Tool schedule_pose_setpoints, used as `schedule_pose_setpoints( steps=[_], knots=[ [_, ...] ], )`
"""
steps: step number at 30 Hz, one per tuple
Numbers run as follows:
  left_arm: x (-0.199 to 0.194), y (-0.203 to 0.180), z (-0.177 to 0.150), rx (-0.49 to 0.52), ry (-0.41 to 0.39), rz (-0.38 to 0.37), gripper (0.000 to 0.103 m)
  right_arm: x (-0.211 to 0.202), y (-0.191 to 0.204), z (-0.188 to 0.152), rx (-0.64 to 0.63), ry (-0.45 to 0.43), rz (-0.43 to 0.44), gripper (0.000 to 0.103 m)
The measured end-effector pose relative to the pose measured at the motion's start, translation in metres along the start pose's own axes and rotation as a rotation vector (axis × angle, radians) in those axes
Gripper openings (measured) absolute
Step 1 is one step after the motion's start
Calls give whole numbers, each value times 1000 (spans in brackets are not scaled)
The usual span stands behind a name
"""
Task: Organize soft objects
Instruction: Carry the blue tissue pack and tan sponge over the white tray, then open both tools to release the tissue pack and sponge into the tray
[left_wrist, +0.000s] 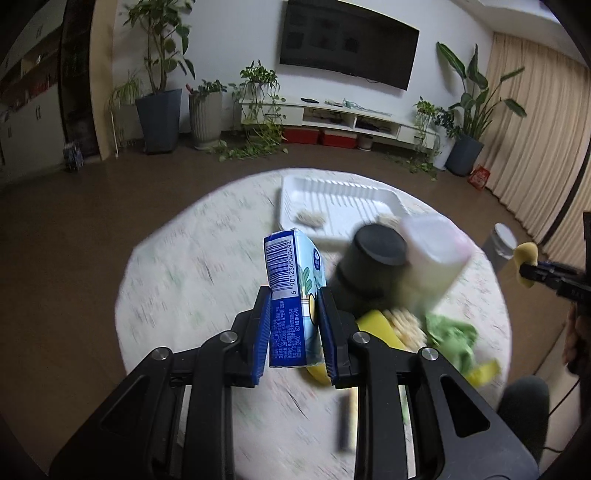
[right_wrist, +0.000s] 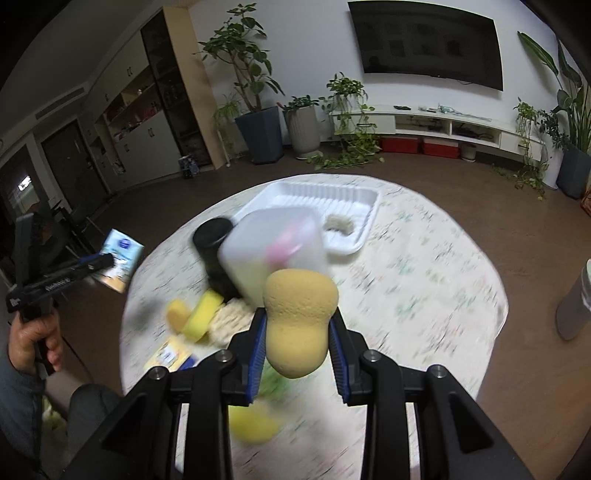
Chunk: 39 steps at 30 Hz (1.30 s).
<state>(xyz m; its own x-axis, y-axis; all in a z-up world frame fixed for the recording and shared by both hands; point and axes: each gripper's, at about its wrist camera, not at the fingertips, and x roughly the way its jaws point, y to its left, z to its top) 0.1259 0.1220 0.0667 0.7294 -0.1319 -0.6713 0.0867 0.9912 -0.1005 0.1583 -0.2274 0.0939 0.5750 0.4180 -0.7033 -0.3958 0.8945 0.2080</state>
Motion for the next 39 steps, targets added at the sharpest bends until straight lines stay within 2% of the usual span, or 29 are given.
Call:
schedule_pose_setpoints(
  steps=[4,9,13,18,26,31,35,39],
  knots=[
    [30,5,41,44,1,0,22,29,-23,39,-4,24,-7,34],
    [91,7,86,87,52,0,22,75,-31,90,-62,63,8,34],
    [134,2,108,133,79,13,23,118,-41,131,-99,105,34,34],
    [190,-1,126,166,136,-18,23,182,-53,160,-148,205,62,34],
    [246,-28,123,281,188,-47,23,258,-49,161,-240,308,64,34],
    [267,-26,121,268,225,-62,23,280,-48,161,-242,327,81,34],
    [268,-19,123,229,222,-79,25,290,-52,159,-234,342,82,35],
    [266,-15,118,198,243,-89,28,291,-57,159,-210,340,72,41]
  ],
)
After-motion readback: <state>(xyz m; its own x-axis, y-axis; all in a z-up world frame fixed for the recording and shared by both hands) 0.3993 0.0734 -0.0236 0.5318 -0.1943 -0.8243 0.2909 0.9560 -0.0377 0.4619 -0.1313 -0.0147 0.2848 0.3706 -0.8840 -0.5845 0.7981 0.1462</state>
